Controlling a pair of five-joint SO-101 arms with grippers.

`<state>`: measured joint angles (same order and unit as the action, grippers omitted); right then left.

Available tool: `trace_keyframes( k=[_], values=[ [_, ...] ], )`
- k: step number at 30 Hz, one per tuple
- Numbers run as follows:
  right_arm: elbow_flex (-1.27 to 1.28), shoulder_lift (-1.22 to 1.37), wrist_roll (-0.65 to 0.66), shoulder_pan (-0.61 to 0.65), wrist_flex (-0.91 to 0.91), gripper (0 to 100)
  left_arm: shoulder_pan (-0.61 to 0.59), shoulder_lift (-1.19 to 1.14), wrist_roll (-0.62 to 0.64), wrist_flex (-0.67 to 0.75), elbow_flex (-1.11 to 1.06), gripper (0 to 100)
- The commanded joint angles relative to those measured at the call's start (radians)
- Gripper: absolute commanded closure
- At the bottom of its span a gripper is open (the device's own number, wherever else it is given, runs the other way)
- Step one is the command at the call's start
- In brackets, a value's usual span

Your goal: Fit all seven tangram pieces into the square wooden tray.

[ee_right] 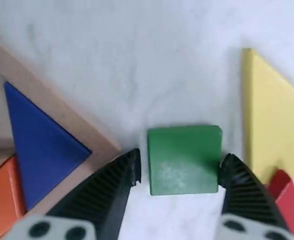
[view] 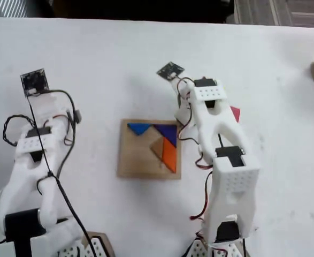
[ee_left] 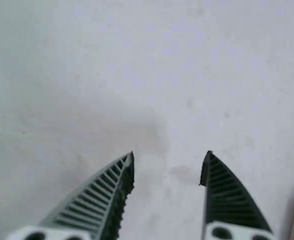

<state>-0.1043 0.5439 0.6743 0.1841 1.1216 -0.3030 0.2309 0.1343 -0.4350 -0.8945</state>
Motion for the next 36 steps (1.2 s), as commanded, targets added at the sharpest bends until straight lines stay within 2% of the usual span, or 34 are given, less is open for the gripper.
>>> trace_keyframes(
  k=[1, 10, 16, 18, 27, 36],
  values=[
    [-0.032, -0.008, 0.02, 0.015, 0.035, 74.4, 0.013, -0.001, 0.005, -0.002, 0.04, 77],
    [-0.034, -0.005, 0.061, 0.015, 0.044, 75.3, 0.012, -0.001, 0.005, -0.002, 0.04, 77],
    [-0.034, -0.002, 0.06, 0.015, 0.041, 94.8, 0.01, -0.001, 0.005, -0.002, 0.04, 77],
    [-0.034, -0.002, 0.06, 0.015, 0.041, 98.5, 0.01, -0.001, 0.005, -0.002, 0.04, 77],
    [-0.038, -0.031, 0.058, -0.015, 0.085, 97.1, 0.01, -0.001, 0.005, -0.002, 0.04, 77],
    [-0.092, -0.219, -0.075, 0.015, 0.297, 97.1, 0.01, -0.001, 0.005, -0.002, 0.04, 77]
  ],
)
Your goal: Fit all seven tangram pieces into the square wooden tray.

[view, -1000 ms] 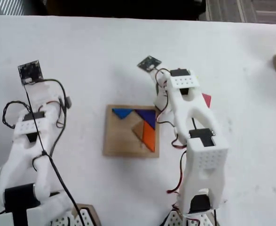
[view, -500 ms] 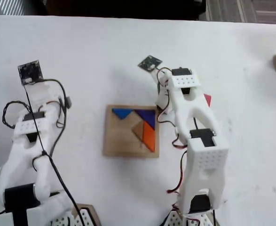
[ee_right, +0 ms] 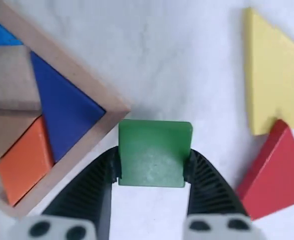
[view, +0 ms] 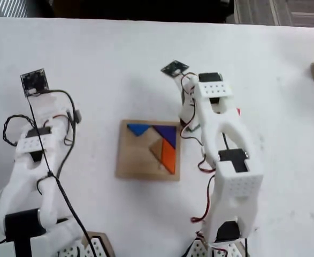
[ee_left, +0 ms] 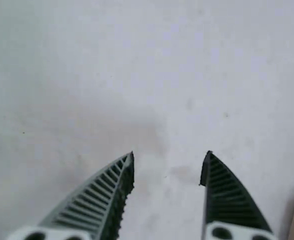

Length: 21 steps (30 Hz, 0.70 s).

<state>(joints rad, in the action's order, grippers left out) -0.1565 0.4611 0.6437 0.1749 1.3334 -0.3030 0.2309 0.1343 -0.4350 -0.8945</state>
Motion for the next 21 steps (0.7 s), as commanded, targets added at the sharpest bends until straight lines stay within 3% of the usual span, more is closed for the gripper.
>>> trace_keyframes(
  k=[1, 14, 21],
  values=[
    [-0.038, -0.159, -0.051, 0.033, 0.107, 97.1, 0.01, -0.001, 0.005, -0.002, 0.04, 77],
    [-0.034, -0.325, -0.219, 0.255, 0.369, 97.2, 0.01, -0.001, 0.005, -0.005, 0.04, 77],
    [0.127, -0.478, -0.295, 0.418, 0.34, 98.1, 0.01, -0.001, 0.005, -0.005, 0.04, 77]
  ],
)
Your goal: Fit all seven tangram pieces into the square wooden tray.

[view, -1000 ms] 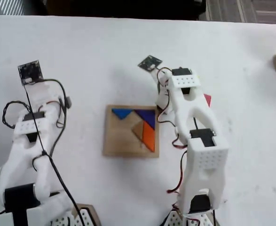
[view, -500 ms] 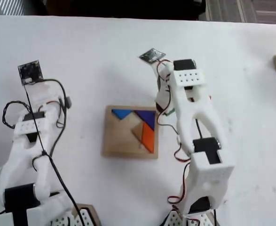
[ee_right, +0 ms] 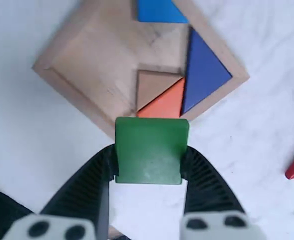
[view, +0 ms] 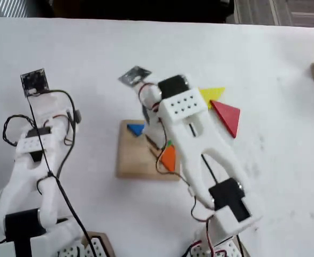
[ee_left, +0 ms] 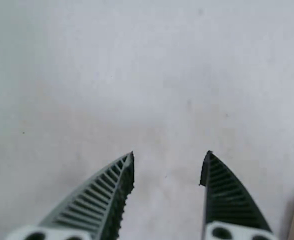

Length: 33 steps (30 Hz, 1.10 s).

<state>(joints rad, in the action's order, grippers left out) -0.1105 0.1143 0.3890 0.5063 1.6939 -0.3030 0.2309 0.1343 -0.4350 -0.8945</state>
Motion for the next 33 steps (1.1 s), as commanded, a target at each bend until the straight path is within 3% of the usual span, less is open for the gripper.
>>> trace_keyframes(
  k=[1, 11, 18, 26, 33],
  values=[
    [0.121, -0.159, -0.046, 0.113, -0.047, 98.1, 0.01, -0.001, 0.005, -0.005, 0.04, 77],
    [0.45, -0.222, -0.038, 0.163, -0.487, 97.8, 0.01, -0.001, 0.005, -0.006, 0.04, 77],
    [0.555, -0.219, -0.035, 0.165, -0.684, 97.2, 0.01, -0.001, 0.005, -0.005, 0.04, 77],
    [0.526, -0.062, -0.035, 0.16, -0.762, 84.3, 0.01, -0.001, 0.005, -0.003, 0.04, 77],
    [0.362, -0.05, -0.037, 0.163, -0.539, 84.0, 0.01, -0.001, 0.005, -0.003, 0.04, 77]
  ],
)
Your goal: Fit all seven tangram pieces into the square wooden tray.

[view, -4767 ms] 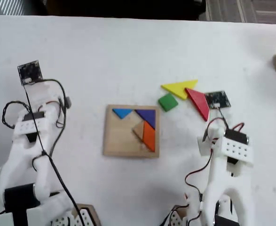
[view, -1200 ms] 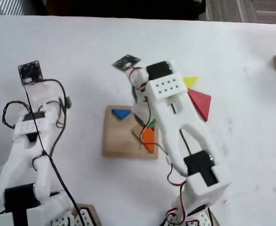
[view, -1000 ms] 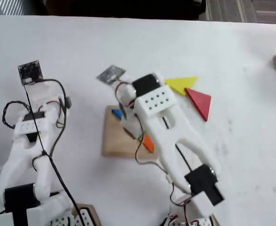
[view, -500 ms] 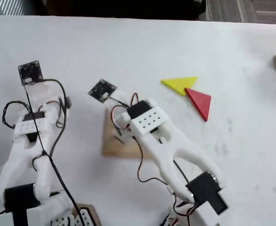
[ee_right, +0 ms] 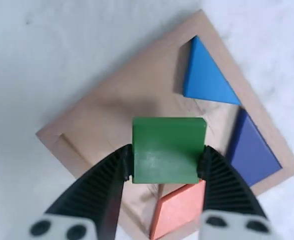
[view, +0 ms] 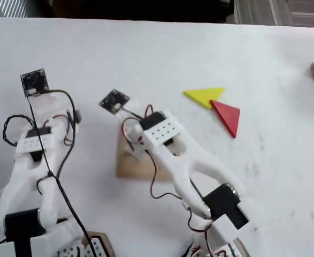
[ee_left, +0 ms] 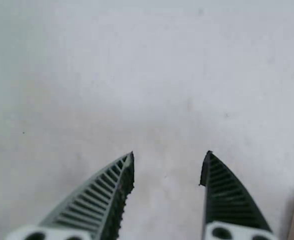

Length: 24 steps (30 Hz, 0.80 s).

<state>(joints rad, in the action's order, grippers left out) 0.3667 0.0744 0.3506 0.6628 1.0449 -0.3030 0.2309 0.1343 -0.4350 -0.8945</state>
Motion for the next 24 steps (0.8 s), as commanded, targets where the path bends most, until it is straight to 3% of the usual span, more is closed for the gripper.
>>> trace_keyframes(
  k=[1, 16, 24],
  values=[
    [-0.13, -0.01, 0.002, 0.008, 0.131, 84.0, 0.01, -0.001, 0.005, -0.003, 0.04, 77],
    [-0.16, 0.033, 0.003, 0.008, 0.183, 74.0, 0.01, -0.001, 0.005, -0.006, 0.04, 77],
    [-0.135, -0.171, 0.003, -0.021, 0.387, 75.9, 0.01, -0.001, 0.005, -0.008, 0.04, 77]
  ],
)
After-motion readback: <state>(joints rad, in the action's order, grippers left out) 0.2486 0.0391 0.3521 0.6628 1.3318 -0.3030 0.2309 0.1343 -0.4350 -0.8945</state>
